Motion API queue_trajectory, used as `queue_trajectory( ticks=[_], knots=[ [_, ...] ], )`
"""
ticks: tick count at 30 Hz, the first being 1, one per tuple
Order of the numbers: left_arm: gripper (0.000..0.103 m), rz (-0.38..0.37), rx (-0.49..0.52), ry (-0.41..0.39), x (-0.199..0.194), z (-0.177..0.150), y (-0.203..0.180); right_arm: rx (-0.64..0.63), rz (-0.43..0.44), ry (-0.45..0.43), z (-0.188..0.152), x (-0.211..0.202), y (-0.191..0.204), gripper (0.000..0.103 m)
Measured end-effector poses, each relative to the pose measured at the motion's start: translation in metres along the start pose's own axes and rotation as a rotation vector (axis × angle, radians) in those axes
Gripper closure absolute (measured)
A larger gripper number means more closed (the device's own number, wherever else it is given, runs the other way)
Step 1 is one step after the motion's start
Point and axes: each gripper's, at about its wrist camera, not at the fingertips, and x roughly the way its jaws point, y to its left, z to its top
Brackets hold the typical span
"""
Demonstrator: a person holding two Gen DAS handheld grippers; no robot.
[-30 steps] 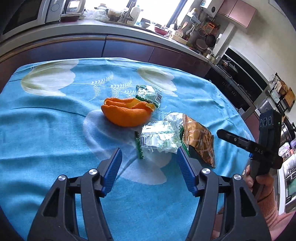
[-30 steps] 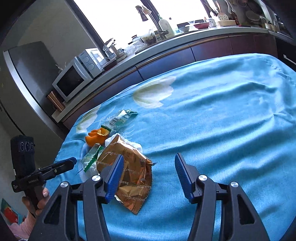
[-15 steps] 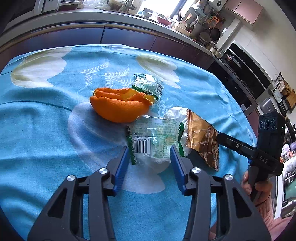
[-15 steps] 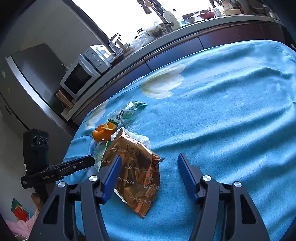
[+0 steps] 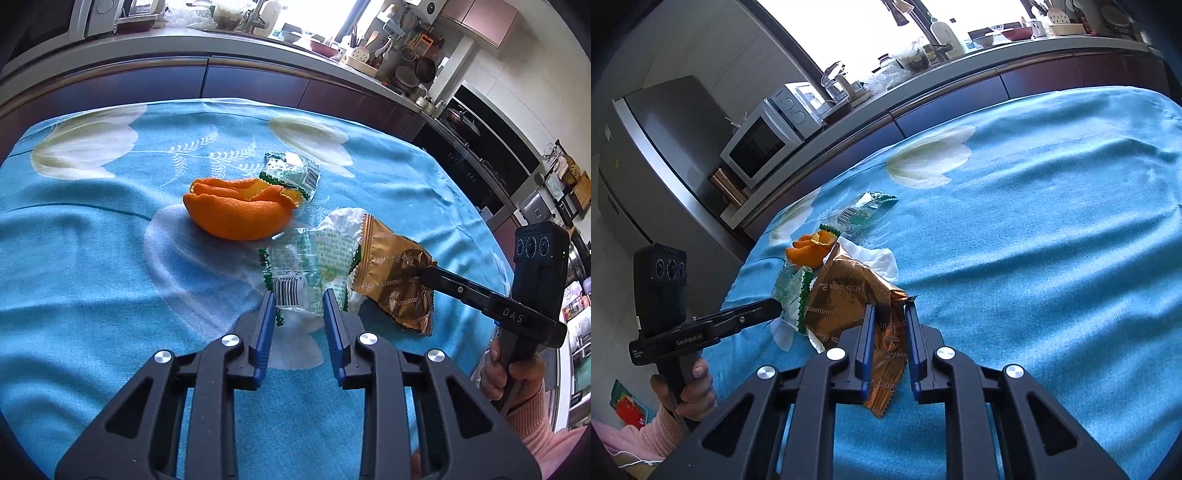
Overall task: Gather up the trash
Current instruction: 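Grasp the brown snack bag with the right gripper while the left grasps the clear barcode wrapper, then lift the brown bag and clear wrapper up off the cloth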
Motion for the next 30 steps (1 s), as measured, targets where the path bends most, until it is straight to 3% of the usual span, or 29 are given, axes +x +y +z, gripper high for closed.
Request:
queue_trajectory(
  ticks=[30],
  knots=[
    [0.077, 0.062, 0.016, -0.136, -0.076, -0.022, 0.01, -0.096, 0.106, -0.033, 0.004, -0.011, 0.05, 0.091]
  ],
)
